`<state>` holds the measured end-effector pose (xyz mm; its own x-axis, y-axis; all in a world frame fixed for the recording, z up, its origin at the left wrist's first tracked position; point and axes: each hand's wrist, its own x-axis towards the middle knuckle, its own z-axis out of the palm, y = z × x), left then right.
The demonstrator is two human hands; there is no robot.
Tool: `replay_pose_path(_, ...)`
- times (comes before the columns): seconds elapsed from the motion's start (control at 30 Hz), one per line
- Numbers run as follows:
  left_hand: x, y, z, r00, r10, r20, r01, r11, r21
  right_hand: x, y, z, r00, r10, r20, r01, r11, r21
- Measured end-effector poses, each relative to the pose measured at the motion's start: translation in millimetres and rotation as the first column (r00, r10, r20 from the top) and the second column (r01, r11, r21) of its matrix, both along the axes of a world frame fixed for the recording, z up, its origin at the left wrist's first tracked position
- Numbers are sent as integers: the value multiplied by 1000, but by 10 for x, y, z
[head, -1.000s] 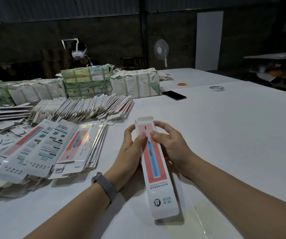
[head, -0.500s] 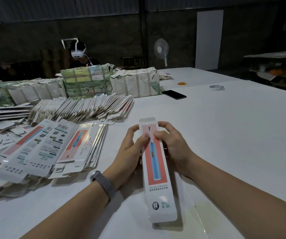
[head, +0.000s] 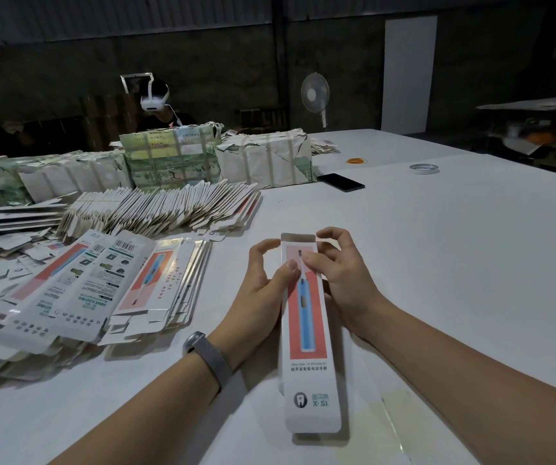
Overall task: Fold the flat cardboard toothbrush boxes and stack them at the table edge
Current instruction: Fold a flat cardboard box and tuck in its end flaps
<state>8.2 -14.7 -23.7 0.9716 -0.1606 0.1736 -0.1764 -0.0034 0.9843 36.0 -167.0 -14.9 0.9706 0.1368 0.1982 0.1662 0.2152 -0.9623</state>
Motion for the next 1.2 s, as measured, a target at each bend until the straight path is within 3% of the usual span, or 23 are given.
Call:
replay_pose_path(0.57,-15,29,40,1000,-12,-28,13,1000,8,-26,-32,25,1000,2,1,-2,996,-94)
replay_pose_path(0.93,-43,9,51,1000,-29,-3,29,989,142,10,-28,12,993,-116,-21,111,981,-156)
replay_pose_path(1.2,-75,-15,80,999,-30,16,26,977,211,-25,-17,56,994,-105,-37,99,983,-153)
